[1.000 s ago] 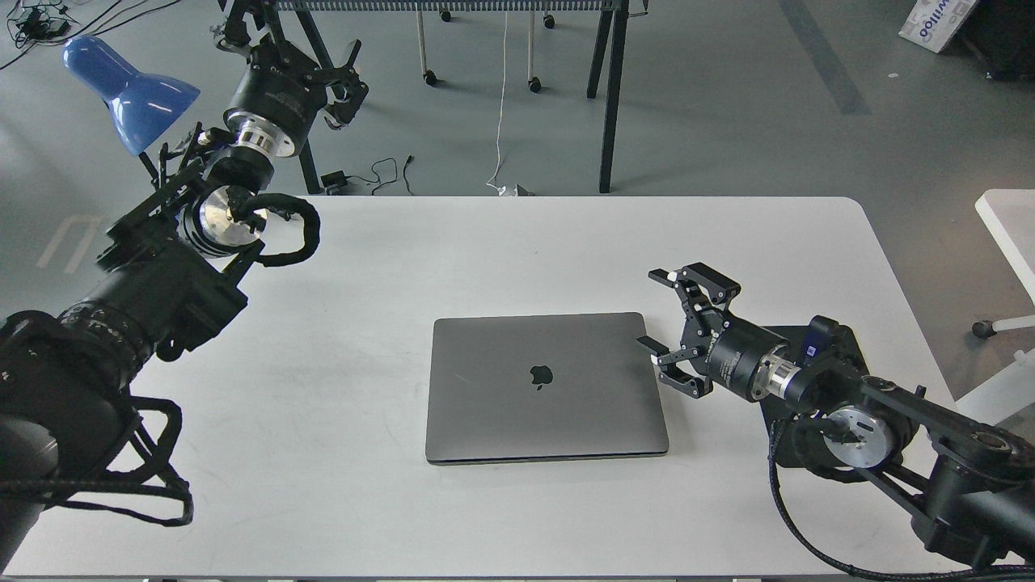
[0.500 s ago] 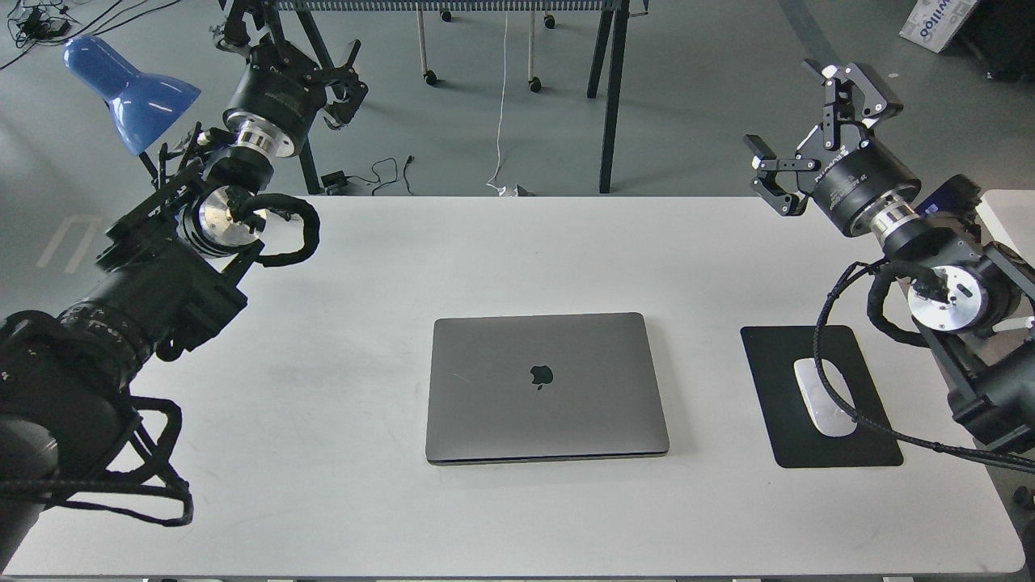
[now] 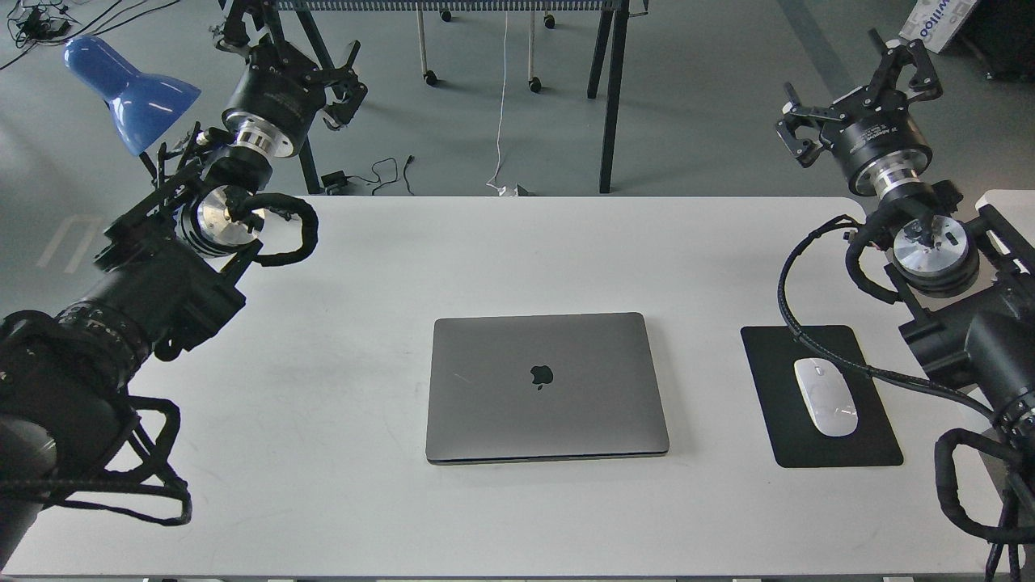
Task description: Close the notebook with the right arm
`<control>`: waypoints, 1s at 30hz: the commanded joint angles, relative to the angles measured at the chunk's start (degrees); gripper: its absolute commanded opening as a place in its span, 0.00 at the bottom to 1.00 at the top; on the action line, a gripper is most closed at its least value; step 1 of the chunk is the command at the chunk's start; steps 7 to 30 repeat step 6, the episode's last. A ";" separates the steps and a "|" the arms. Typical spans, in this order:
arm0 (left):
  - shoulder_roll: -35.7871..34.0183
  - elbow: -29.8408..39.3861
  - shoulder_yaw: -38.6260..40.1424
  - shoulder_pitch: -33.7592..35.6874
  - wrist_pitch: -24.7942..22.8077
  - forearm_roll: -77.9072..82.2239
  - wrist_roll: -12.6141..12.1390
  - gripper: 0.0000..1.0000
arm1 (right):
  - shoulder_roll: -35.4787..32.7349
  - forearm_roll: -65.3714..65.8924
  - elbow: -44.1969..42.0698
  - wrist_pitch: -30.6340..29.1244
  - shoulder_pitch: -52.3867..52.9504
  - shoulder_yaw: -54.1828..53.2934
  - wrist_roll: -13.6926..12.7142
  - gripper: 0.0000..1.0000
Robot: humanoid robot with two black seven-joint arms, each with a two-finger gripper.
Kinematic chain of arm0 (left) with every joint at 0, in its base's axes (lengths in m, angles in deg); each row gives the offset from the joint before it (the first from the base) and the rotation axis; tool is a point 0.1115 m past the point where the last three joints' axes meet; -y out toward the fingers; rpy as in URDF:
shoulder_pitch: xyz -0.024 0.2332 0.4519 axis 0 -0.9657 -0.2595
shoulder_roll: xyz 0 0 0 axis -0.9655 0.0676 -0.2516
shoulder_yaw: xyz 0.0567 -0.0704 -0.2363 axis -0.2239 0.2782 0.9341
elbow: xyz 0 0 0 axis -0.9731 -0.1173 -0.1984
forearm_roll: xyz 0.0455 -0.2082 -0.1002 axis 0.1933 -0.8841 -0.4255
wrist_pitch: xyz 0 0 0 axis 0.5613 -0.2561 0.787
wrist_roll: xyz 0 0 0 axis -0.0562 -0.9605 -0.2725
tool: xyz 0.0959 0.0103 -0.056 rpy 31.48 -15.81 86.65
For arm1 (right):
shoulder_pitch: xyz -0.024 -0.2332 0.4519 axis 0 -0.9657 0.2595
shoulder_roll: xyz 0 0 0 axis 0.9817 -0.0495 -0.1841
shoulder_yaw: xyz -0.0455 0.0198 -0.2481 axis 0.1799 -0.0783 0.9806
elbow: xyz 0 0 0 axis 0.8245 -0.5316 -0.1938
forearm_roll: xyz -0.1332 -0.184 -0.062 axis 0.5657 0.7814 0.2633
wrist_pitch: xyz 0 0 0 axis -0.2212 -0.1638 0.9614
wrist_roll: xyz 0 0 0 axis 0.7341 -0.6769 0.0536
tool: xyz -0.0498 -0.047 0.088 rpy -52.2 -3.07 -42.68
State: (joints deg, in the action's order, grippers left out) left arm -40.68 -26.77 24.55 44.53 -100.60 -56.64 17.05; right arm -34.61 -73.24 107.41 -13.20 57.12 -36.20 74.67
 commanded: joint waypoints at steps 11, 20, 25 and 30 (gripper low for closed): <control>0.02 0.00 0.00 0.04 0.00 0.00 0.14 1.00 | -0.13 0.03 0.45 -0.60 1.86 2.91 0.34 1.00; 0.02 0.00 0.00 0.04 0.00 0.00 0.14 1.00 | -0.13 0.03 0.45 -0.60 1.86 2.91 0.34 1.00; 0.02 0.00 0.00 0.04 0.00 0.00 0.14 1.00 | -0.13 0.03 0.45 -0.60 1.86 2.91 0.34 1.00; 0.02 0.00 0.00 0.04 0.00 0.00 0.14 1.00 | -0.13 0.03 0.45 -0.60 1.86 2.91 0.34 1.00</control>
